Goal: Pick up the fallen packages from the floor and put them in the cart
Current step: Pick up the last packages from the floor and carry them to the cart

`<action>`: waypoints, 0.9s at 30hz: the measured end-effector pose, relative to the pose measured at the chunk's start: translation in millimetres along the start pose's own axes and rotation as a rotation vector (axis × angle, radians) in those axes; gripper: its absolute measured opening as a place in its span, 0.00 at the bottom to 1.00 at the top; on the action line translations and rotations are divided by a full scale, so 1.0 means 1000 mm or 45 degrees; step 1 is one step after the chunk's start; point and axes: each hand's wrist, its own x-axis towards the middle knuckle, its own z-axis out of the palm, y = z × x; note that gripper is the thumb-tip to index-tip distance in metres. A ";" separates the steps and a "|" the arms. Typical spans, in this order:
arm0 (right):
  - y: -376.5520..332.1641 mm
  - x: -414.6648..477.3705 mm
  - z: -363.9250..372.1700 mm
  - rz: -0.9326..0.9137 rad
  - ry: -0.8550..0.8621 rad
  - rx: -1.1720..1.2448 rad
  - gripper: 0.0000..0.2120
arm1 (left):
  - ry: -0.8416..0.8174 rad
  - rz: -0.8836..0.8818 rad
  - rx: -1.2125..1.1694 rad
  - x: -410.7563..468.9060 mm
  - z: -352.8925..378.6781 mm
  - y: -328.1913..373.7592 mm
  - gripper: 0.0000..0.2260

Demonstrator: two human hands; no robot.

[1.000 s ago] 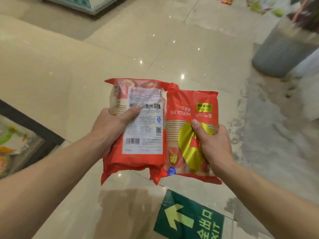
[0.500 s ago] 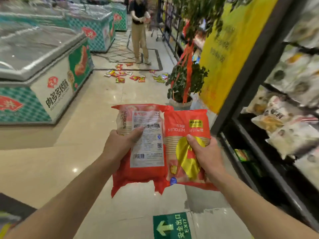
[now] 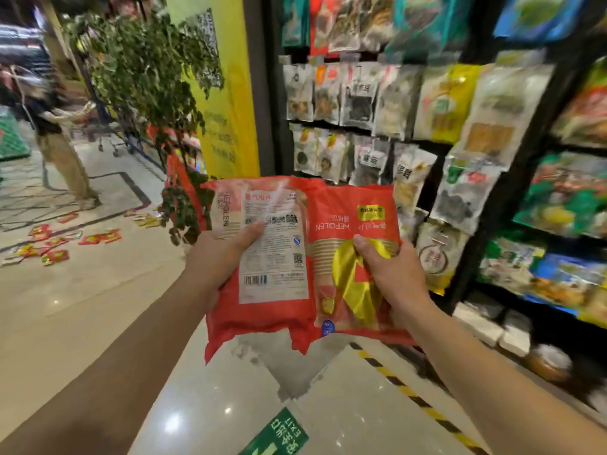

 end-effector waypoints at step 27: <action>0.186 -0.478 -0.614 0.599 2.032 0.074 0.35 | -1.977 0.102 0.311 -0.516 0.667 -0.062 0.26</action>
